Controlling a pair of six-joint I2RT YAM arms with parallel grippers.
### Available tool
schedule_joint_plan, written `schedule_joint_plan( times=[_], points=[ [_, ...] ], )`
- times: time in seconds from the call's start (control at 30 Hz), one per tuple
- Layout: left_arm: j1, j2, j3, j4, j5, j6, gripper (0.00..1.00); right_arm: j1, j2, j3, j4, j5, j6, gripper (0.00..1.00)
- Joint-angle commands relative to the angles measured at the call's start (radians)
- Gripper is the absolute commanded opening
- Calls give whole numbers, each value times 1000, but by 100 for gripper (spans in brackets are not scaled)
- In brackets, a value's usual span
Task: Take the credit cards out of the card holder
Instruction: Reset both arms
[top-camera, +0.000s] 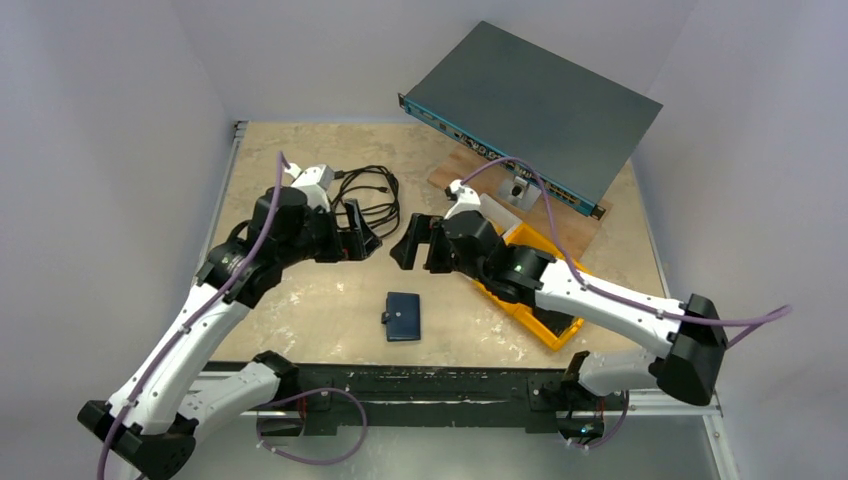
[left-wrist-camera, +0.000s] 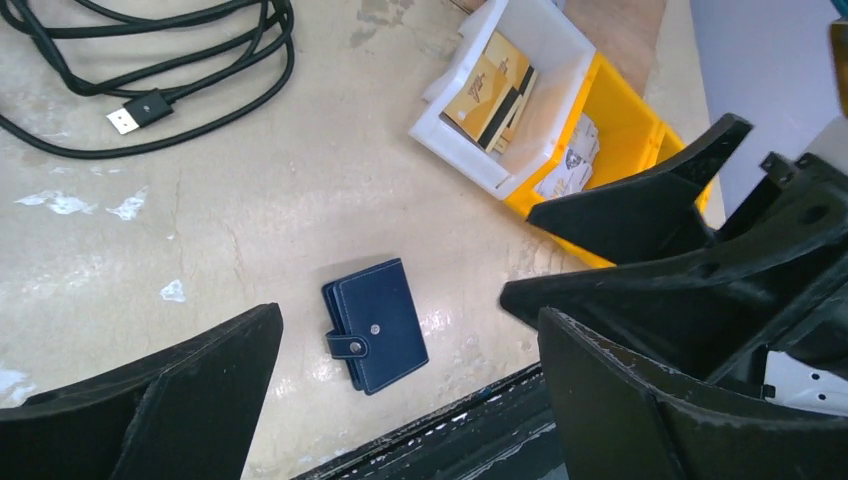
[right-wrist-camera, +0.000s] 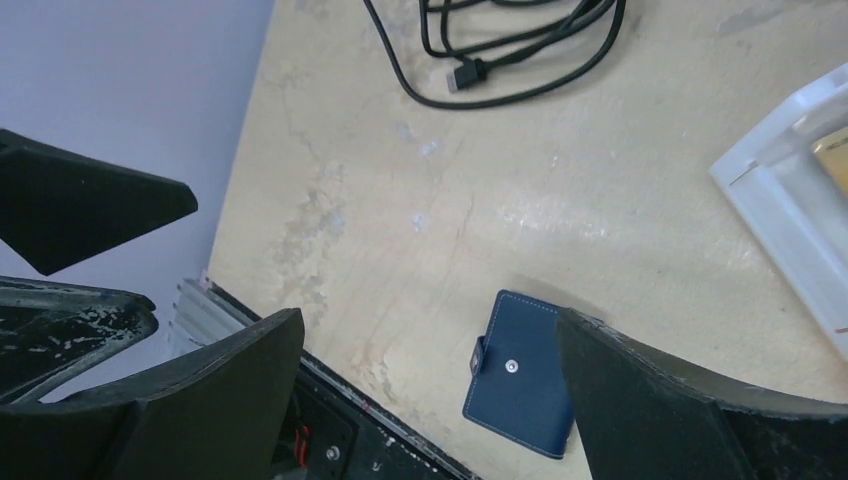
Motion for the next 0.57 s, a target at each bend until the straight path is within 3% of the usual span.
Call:
schedule_joint_plan(
  times=[0.0,0.53],
  points=[
    [-1,-56,53,-89,-88,52,100,0,-95,2,41,100,-53,99],
    [-1,-108,12,-91,-133,39,100,0,-161,-51,61,119,-44,99]
  ],
)
